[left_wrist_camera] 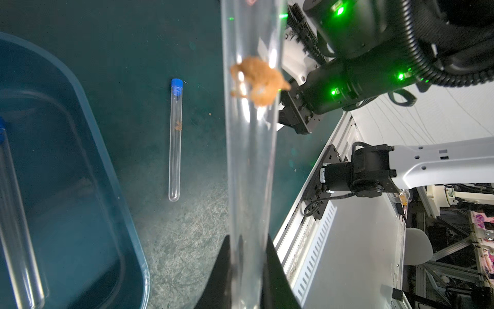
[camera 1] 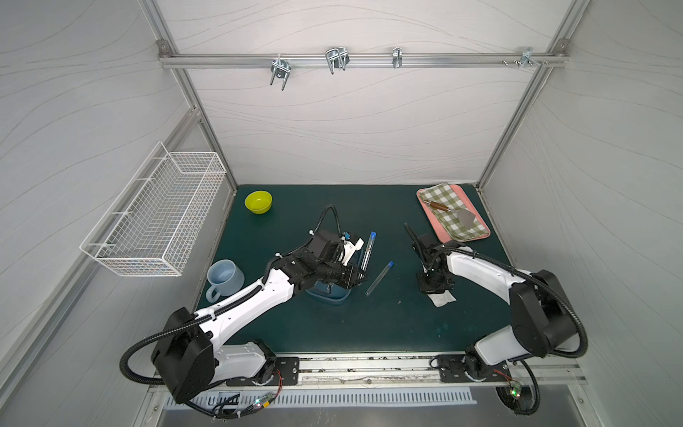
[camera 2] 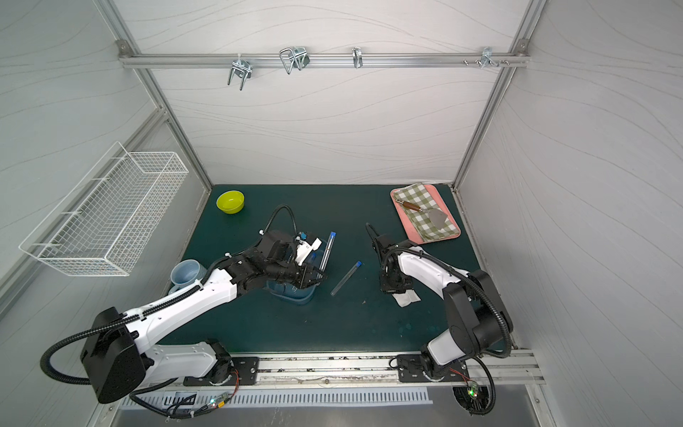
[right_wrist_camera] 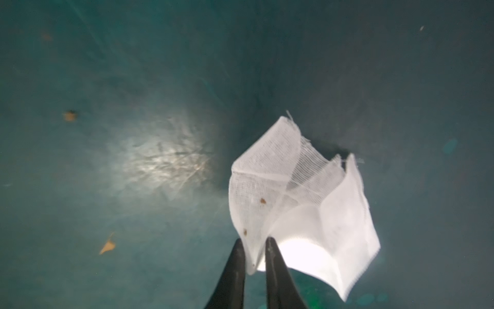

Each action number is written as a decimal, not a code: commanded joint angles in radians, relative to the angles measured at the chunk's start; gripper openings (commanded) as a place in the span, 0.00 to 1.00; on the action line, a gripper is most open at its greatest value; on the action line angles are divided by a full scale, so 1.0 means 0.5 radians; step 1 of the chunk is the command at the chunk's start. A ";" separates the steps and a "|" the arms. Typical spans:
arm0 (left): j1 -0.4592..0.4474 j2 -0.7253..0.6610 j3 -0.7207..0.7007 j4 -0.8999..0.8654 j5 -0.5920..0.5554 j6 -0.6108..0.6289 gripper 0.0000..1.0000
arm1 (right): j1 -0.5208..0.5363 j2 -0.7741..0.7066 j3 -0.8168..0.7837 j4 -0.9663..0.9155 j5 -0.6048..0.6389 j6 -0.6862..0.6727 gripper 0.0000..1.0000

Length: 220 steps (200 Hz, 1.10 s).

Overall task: Wipe the exteriors of test tubes
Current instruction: Pick up the test tube at the center of the board, then pick up the cleaning item at the center of the board.

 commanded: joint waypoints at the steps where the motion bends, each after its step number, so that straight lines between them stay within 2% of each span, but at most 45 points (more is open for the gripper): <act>1: 0.013 -0.028 -0.004 0.047 0.031 0.031 0.05 | -0.010 -0.138 0.162 -0.149 -0.323 -0.025 0.11; 26: 0.016 -0.014 -0.004 0.055 0.045 0.027 0.05 | -0.175 -0.285 0.202 -0.072 -0.905 -0.044 0.07; 41: 0.015 -0.016 -0.009 0.068 0.048 0.018 0.05 | -0.359 -0.326 0.126 0.012 -1.113 -0.045 0.05; 55: 0.015 -0.012 -0.010 0.083 0.056 0.014 0.05 | -0.569 -0.313 0.030 0.047 -1.155 -0.054 0.05; 72: 0.016 -0.005 -0.013 0.094 0.073 0.011 0.05 | -0.804 -0.202 -0.078 0.088 -1.091 -0.095 0.07; 94: 0.017 0.005 -0.008 0.091 0.098 0.015 0.05 | -0.932 -0.024 -0.112 0.121 -0.928 -0.136 0.10; 117: 0.018 -0.003 -0.007 0.087 0.097 0.021 0.05 | -0.951 0.079 -0.074 0.094 -0.666 -0.115 0.21; 142: 0.017 -0.017 -0.013 0.088 0.097 0.020 0.05 | -0.947 0.095 0.000 0.002 -0.494 -0.107 0.44; 150: 0.019 -0.021 -0.016 0.086 0.097 0.023 0.05 | -0.940 0.059 0.030 -0.043 -0.428 -0.098 0.47; 167: 0.017 -0.026 -0.024 0.086 0.091 0.024 0.05 | -0.896 -0.067 0.121 -0.162 -0.318 -0.077 0.53; 188: 0.021 -0.021 -0.025 0.097 0.091 0.018 0.05 | -0.766 -0.212 0.287 -0.283 -0.262 -0.027 0.54; 220: 0.021 -0.001 -0.023 0.123 0.105 0.002 0.05 | -0.357 -0.136 0.520 -0.297 -0.200 0.111 0.56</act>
